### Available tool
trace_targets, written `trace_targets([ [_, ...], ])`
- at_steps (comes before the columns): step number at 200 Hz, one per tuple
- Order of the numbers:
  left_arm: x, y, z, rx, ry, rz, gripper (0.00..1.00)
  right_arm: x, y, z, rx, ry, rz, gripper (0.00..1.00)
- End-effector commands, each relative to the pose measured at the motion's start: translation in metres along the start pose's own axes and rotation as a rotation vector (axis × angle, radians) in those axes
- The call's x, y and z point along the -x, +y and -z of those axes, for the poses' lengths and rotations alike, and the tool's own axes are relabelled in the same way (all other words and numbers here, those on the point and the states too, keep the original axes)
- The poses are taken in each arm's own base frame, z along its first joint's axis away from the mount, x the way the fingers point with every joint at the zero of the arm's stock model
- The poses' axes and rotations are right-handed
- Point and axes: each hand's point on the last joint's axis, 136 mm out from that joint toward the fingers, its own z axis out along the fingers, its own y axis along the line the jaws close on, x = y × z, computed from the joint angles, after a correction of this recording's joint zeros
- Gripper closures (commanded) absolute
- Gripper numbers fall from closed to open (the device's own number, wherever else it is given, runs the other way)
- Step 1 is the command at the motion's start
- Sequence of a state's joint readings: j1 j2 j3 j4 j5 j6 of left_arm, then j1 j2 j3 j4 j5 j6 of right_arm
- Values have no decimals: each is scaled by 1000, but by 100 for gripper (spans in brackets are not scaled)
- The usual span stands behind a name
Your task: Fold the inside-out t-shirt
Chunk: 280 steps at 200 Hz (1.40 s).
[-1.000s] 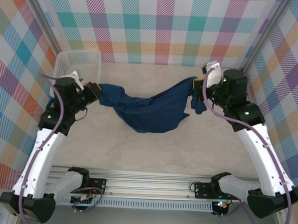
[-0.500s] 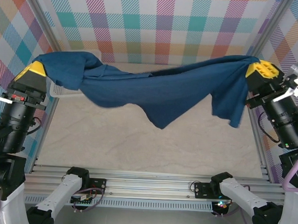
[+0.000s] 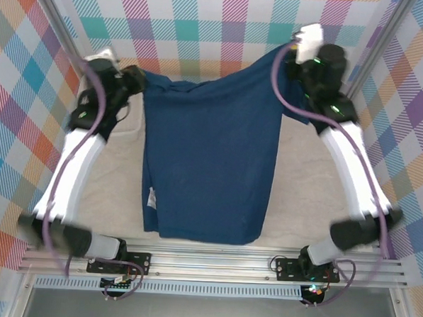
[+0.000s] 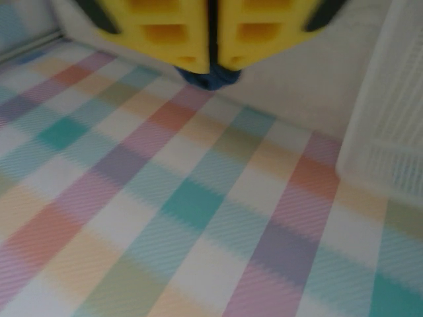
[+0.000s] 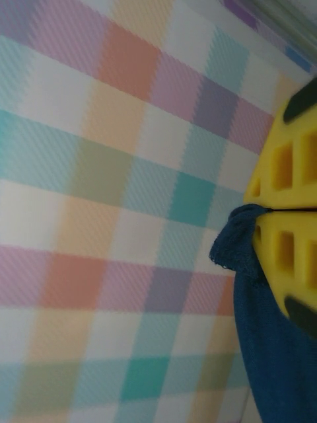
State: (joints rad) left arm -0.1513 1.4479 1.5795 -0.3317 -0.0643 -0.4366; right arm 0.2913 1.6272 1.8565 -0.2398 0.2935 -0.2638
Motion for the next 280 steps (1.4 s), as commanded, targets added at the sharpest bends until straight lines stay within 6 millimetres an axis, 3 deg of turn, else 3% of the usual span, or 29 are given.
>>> trace_targets([
  [1, -40, 34, -81, 98, 82, -3, 69, -76, -2, -93, -70, 144, 10, 60],
  [18, -81, 60, -126, 191, 207, -14, 45, -140, 21, -143, -28, 325, 10, 45],
  [27, -93, 67, -135, 217, 252, -23, 37, -163, 34, -152, 11, 400, -7, 42],
  [41, -108, 74, -138, 226, 283, -22, 30, -188, 52, -147, 68, 473, -32, 40],
  [58, -128, 76, -122, 194, 323, 12, 26, -200, 70, -117, 148, 510, -77, 37],
  [74, -150, 64, -98, 92, 351, 94, 25, -221, 91, -76, 246, 577, -196, 36],
  [79, -171, 68, -88, 79, 384, 115, 25, -227, 98, -61, 272, 597, -227, 36],
  [100, -227, 69, -43, 35, 474, 131, 26, -266, 140, 2, 401, 717, -343, 34],
  [118, -275, 78, -13, 29, 593, 120, 26, -296, 187, 46, 551, 845, -467, 34],
  [143, -321, 107, 3, 88, 702, 100, 27, -322, 254, 80, 706, 999, -504, 33],
  [159, -336, 110, 7, 78, 755, 102, 27, -340, 276, 89, 754, 1086, -562, 37],
  [184, -353, 110, 19, 66, 812, 108, 28, -371, 270, 95, 680, 1170, -565, 41],
  [228, -402, 92, 44, -11, 992, 76, 29, -415, 212, 96, 439, 1317, -635, 43],
  [261, -427, 50, 67, -132, 1064, 8, 29, -423, 162, 83, 285, 1288, -690, 45],
  [280, -419, 23, 71, -196, 1017, -82, 28, -408, 148, 74, 279, 1223, -710, 46],
])
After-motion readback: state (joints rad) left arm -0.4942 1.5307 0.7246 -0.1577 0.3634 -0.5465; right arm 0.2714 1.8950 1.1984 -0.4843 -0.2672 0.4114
